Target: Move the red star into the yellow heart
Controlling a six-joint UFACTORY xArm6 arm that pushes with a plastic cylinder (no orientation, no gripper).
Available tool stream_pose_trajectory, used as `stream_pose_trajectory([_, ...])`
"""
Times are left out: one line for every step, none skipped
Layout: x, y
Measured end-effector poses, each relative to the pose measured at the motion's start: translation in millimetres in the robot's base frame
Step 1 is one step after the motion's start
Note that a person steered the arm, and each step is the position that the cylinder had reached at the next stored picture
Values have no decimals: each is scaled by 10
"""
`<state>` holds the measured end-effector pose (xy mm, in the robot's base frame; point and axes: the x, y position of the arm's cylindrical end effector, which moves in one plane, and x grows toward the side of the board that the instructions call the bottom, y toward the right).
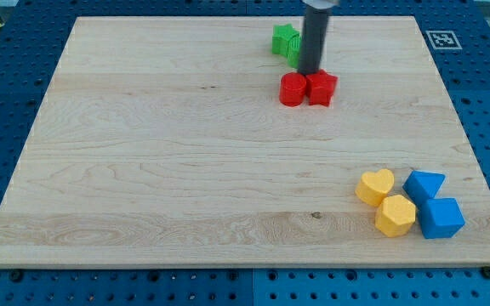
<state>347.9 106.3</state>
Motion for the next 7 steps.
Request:
stream_pose_trajectory([167,220])
stream_pose_trajectory([296,212])
stream_pose_trajectory([375,105])
stream_pose_trajectory([705,98])
stream_pose_trajectory([991,176])
stream_pose_trajectory([1249,374])
stream_pose_trajectory([1468,531])
